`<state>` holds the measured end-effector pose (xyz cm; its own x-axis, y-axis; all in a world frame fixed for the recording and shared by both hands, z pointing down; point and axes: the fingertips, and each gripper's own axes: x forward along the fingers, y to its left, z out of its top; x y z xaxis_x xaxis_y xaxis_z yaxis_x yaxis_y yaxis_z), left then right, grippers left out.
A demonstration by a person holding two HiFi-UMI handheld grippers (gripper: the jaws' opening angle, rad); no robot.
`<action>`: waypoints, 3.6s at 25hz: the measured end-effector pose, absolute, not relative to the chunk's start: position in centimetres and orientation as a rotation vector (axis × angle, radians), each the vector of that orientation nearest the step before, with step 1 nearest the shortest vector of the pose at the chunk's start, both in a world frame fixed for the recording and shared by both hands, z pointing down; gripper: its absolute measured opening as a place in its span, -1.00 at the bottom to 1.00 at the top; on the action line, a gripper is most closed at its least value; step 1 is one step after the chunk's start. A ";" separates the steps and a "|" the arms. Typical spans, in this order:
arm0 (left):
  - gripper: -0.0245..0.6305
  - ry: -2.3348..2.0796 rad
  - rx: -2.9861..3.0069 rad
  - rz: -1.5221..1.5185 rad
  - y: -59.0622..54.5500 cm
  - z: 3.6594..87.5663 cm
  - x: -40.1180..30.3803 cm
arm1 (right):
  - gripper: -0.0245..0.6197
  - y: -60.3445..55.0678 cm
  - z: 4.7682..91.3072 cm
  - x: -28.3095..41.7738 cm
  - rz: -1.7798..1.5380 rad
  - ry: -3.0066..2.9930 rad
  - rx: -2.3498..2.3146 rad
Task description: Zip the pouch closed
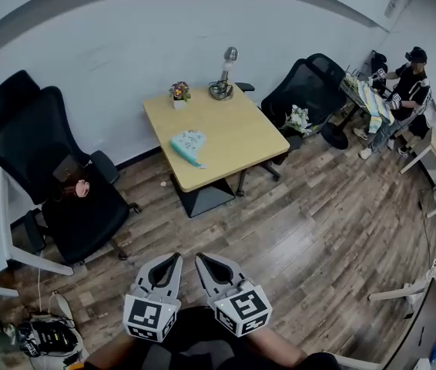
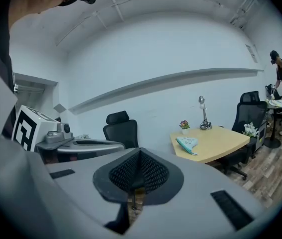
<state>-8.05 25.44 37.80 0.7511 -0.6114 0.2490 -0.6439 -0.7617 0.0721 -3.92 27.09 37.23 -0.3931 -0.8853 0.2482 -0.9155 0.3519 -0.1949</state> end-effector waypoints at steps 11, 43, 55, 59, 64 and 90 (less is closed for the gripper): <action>-0.90 -1.024 2.785 0.286 24.8 37.5 -9.1 | -0.88 26.4 36.8 -4.5 0.481 -2.508 1.682; -0.90 -1.028 2.781 0.151 23.7 36.7 -21.3 | -0.88 25.1 35.8 -13.1 0.415 -2.380 1.837; -0.90 -1.062 2.741 0.177 21.5 37.9 -22.3 | -0.88 22.2 37.0 -12.6 0.446 -2.356 1.839; -0.90 -1.098 2.734 0.199 19.4 38.2 -21.8 | -0.88 19.9 38.0 -11.9 0.470 -2.369 1.816; -0.90 -1.146 2.706 0.228 15.6 38.8 -20.2 | -0.88 15.9 39.1 -9.8 0.498 -2.376 1.782; -0.90 -1.223 2.727 0.492 0.4 39.1 -0.2 | -0.88 0.6 41.1 9.7 0.539 -2.452 1.707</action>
<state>-0.15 0.36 39.06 0.6226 -0.7064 0.3366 -0.7428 -0.6688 -0.0296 9.66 0.64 41.15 -0.3638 -0.8869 0.2847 -0.9245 0.3066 -0.2263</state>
